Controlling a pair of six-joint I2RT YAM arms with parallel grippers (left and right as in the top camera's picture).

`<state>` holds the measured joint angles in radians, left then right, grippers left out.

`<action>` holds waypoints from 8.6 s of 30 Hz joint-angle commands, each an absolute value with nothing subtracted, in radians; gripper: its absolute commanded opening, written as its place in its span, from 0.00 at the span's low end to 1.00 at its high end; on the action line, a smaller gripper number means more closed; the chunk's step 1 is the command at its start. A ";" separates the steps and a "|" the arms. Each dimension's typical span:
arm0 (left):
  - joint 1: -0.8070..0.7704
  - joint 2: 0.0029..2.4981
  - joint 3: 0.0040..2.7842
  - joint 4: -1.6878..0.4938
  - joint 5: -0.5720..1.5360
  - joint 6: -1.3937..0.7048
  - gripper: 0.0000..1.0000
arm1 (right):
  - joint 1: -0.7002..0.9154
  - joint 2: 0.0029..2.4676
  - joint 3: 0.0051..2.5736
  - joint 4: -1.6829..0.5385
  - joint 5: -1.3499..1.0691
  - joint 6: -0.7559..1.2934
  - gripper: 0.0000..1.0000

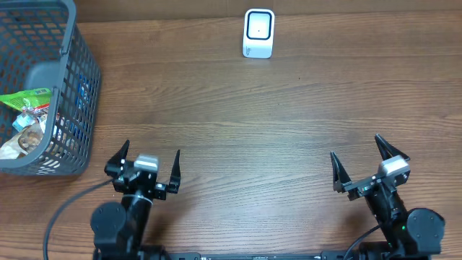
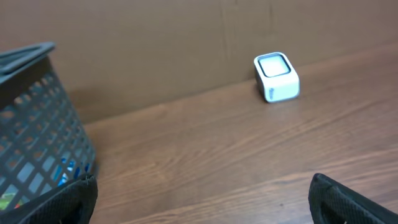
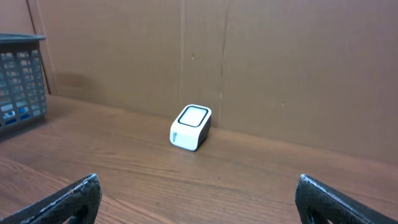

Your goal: Scan the item barcode

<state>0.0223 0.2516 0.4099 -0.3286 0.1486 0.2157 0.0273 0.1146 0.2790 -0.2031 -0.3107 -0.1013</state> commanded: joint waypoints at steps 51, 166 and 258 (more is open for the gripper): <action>0.332 1.561 2.118 -1.184 -0.184 -0.257 1.00 | 0.033 1.066 1.058 -0.714 -0.507 -0.022 1.00; -0.009 2.008 2.820 -1.652 -0.186 -0.284 0.47 | 0.033 1.067 1.058 -0.724 -0.464 -0.006 1.00; 0.561 2.740 3.139 -1.684 -0.125 -0.218 0.04 | 0.033 1.068 1.058 -0.841 -0.477 0.057 1.00</action>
<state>0.5621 2.7346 3.0547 -1.6699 -0.1421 -0.1890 0.0273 1.0710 1.0306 -0.8425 -0.4679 0.0521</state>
